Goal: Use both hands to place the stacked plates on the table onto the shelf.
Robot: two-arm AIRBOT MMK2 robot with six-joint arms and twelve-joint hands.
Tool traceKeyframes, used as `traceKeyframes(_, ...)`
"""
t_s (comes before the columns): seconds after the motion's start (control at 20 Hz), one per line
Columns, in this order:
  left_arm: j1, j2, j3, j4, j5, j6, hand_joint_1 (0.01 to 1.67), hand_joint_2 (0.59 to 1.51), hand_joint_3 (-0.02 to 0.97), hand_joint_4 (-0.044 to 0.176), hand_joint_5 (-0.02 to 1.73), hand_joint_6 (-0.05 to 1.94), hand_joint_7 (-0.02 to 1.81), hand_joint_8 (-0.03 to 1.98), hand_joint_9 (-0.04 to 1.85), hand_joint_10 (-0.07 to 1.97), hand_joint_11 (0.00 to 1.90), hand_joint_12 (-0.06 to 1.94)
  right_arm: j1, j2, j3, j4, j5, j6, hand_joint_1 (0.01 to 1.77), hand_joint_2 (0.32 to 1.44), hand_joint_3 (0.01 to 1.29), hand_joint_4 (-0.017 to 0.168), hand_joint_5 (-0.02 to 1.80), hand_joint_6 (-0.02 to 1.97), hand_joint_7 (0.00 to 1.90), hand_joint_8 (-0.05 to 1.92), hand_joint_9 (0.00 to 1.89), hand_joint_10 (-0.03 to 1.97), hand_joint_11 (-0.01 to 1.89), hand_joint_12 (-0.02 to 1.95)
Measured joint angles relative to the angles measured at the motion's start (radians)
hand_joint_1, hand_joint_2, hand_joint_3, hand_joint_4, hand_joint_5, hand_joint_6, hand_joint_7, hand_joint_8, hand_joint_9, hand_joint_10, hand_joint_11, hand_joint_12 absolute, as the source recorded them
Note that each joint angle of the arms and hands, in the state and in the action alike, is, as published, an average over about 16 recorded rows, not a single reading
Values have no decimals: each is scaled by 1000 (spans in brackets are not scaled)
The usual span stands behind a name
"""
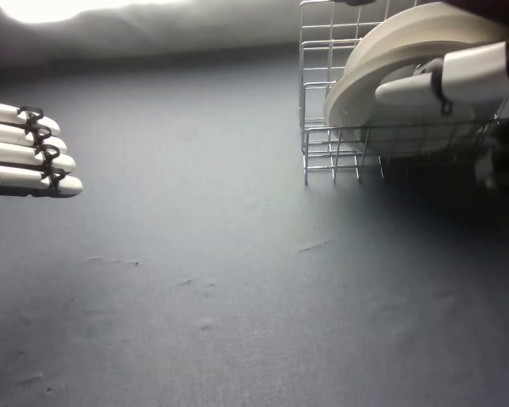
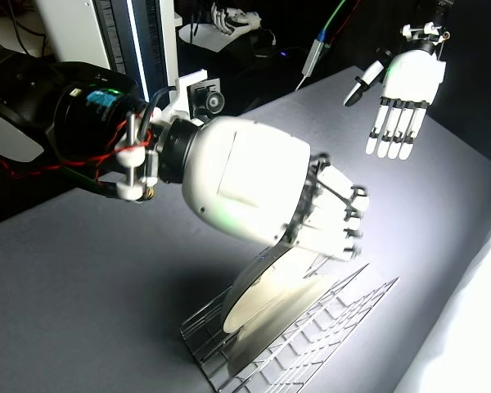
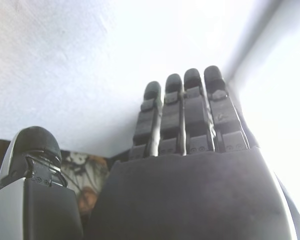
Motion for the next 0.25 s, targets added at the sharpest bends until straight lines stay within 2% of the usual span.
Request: traceKeyframes(0.25, 0, 0, 2, -3, -2, -4, 14, 1077, 19, 4, 108, 8, 122, 5, 110, 13, 20, 249, 1, -2, -16, -107, 19, 0, 980, 1063, 14, -3, 393, 31, 486, 16, 304, 464, 13, 1310)
